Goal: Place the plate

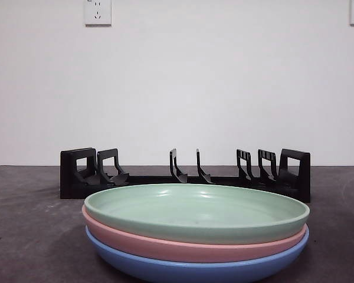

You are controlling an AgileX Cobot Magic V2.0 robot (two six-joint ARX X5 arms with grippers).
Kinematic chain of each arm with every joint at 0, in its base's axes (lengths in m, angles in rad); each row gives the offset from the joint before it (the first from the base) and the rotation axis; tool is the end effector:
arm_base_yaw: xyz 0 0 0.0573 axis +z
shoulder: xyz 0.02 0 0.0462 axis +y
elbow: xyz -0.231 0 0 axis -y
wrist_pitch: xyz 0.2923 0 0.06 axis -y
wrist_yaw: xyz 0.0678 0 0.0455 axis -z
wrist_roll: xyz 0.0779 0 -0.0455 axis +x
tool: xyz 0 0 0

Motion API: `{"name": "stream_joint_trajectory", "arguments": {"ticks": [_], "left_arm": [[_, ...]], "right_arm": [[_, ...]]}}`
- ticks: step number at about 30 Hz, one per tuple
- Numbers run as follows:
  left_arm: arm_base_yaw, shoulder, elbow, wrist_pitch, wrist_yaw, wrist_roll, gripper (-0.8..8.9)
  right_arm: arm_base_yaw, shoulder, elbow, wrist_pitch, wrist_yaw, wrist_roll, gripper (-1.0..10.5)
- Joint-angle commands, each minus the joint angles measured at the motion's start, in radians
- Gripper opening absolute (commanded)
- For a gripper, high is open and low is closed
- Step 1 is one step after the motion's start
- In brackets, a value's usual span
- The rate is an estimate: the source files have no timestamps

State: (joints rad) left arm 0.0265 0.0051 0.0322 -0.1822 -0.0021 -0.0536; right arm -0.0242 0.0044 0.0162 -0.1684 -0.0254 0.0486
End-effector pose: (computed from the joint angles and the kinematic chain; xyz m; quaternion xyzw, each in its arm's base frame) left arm 0.2234 0.0061 0.1501 -0.0277 0.0771 0.0163 0.9965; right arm 0.2244 -0.0035 0.1452 0.0262 0.0782 -0.0013 0.9966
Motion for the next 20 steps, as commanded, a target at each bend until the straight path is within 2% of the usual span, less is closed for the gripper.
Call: {"name": "stream_joint_trajectory", "arguments": {"ticks": [1, 20], "left_arm": [[-0.013, -0.002, -0.020, -0.006, -0.003, -0.004, 0.22], [-0.022, -0.002, -0.020, -0.006, -0.003, -0.004, 0.22]], "right_arm": [[0.002, -0.001, -0.005, -0.007, 0.000, 0.003, 0.2], [0.002, -0.001, -0.005, -0.007, 0.000, 0.003, 0.2]]}}
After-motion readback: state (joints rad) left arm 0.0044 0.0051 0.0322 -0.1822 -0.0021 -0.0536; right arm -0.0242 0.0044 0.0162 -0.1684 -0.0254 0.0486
